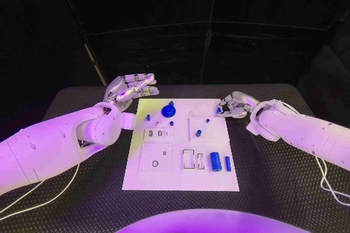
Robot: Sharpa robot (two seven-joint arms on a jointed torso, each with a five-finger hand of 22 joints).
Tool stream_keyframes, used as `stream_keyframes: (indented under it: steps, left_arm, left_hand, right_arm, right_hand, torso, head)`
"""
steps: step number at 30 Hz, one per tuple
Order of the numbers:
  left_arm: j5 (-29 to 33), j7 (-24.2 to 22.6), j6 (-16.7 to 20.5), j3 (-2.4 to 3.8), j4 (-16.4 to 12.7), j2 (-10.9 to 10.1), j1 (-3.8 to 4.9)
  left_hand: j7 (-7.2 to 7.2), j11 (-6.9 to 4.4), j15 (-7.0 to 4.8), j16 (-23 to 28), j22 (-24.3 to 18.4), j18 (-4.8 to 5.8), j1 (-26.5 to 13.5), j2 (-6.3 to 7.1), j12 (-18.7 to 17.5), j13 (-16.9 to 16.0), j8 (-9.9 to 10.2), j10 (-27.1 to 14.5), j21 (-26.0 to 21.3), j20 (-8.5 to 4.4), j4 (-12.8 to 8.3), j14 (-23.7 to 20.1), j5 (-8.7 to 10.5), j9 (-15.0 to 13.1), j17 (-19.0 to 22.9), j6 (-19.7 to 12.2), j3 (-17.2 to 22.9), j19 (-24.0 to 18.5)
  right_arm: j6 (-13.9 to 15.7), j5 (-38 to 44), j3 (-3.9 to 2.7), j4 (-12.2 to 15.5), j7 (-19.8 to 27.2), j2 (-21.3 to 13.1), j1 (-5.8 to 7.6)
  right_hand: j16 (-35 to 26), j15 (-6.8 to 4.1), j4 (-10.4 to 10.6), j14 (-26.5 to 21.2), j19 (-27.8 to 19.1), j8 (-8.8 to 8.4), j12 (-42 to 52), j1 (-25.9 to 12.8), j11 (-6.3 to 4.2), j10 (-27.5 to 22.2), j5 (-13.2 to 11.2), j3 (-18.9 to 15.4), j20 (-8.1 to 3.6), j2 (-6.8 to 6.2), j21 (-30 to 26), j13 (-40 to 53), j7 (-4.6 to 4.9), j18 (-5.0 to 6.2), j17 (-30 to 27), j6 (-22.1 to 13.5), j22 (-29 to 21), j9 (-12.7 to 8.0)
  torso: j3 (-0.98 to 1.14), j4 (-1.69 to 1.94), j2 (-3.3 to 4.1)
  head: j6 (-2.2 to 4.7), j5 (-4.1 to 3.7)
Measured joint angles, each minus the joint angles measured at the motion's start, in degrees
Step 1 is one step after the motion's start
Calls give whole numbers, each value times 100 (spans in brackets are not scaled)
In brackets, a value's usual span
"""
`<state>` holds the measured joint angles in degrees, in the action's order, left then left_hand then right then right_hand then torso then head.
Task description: Assemble the parts on the task board
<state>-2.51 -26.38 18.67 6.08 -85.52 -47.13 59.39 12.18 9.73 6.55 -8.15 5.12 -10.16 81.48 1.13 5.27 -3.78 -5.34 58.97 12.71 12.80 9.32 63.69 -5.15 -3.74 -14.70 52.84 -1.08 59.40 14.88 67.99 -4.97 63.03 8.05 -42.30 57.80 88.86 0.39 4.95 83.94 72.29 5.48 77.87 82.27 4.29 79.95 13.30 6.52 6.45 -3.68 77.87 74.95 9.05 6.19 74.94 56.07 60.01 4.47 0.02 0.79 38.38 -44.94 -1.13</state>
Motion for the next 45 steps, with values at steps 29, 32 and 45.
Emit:
stream_keyframes:
  steps: [29, 32, 45]
  left_arm:
    - [0, 1, 1, 0, 6, -14, 0]
    - [0, 1, 1, 0, 8, -17, 0]
    - [-1, 2, 1, 0, 3, -31, 0]
  left_hand:
    - [0, 0, 0, 0, 1, 0, 0, 0, 0, 0, 0, 0, 0, 0, -16, 0, 0, 0, -5, 0, -16, 0]
    - [0, 0, 0, 0, 2, 0, 0, 0, 0, 0, 0, 0, 0, 0, -16, 0, 0, 0, -5, 0, -16, 0]
    - [0, 0, 0, 0, 2, 0, 0, 0, 0, 0, 0, 0, 0, 0, -16, 0, 0, 0, -4, 0, -16, 0]
  right_arm:
    - [274, 41, -1, 47, -90, 14, -14]
    - [391, 39, -1, 197, -106, -62, -14]
    - [730, 217, -11, 1695, -686, -238, -2]
  right_hand:
    - [0, -235, -207, 10, 195, 311, 184, -10, -246, 245, -167, 368, -195, 300, 107, 1, -170, 2, -2, 610, 229, 41]
    - [0, -235, -212, 10, 194, 311, 184, -16, -246, 245, -168, 374, -195, 306, 107, 1, -171, 1, -2, 610, 238, 38]
    - [0, -235, -250, 10, 194, 310, 182, -77, -245, 245, -232, 432, -195, 367, 107, 1, -172, 2, -2, 609, 249, 38]
  torso:
    - [6, -5, 0]
    - [7, -5, -4]
    - [5, 1, -12]
  head:
    - [-22, 8]
    - [-17, 3]
    - [-7, 74]
